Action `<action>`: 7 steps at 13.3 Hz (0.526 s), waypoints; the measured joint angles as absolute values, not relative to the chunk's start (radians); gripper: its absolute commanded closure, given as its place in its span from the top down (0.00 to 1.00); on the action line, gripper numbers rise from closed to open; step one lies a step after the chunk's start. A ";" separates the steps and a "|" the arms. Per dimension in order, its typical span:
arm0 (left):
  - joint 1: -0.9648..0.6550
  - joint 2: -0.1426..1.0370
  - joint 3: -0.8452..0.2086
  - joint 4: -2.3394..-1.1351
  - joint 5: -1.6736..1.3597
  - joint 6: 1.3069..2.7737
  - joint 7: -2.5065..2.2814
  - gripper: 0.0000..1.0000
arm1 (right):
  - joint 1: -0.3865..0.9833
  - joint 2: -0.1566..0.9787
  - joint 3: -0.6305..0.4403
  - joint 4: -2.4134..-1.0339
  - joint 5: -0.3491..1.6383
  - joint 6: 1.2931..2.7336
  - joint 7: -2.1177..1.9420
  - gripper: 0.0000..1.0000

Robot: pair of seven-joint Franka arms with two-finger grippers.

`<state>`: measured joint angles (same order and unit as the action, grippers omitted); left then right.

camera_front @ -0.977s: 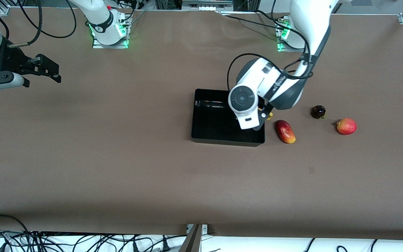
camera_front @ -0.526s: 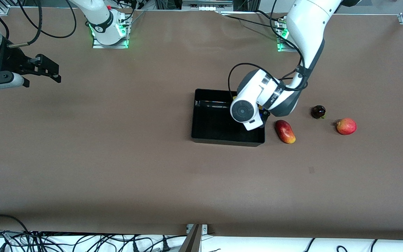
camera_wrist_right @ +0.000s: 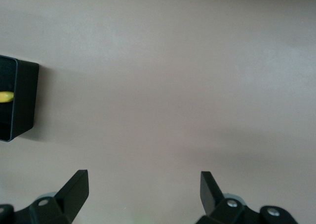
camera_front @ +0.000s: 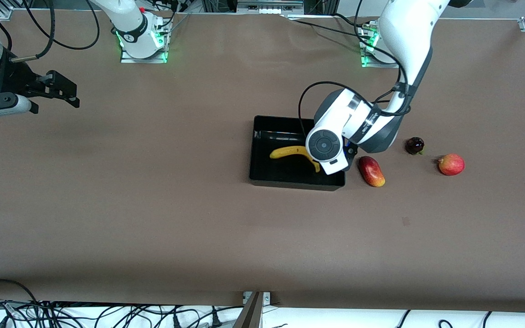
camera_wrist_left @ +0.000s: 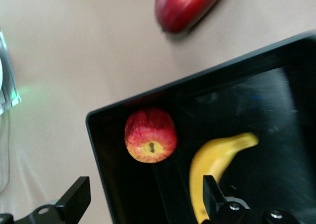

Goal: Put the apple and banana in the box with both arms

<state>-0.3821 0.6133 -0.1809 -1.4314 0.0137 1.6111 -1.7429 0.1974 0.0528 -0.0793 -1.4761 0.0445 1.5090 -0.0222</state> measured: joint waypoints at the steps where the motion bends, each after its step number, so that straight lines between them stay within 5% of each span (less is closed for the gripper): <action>1: -0.357 0.595 -0.178 -1.382 0.014 1.575 -1.669 1.00 | 0.197 0.053 -0.079 -1.476 0.044 1.509 -0.022 1.00; 7: -0.172 0.548 -0.170 -1.214 0.044 1.460 -1.125 1.00 | 0.197 0.053 -0.079 -1.476 0.044 1.509 -0.022 1.00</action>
<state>-0.1718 0.5482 -0.1701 -1.2136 0.0443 1.4596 -1.1251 0.1974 0.0528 -0.0793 -1.4761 0.0445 1.5091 -0.0222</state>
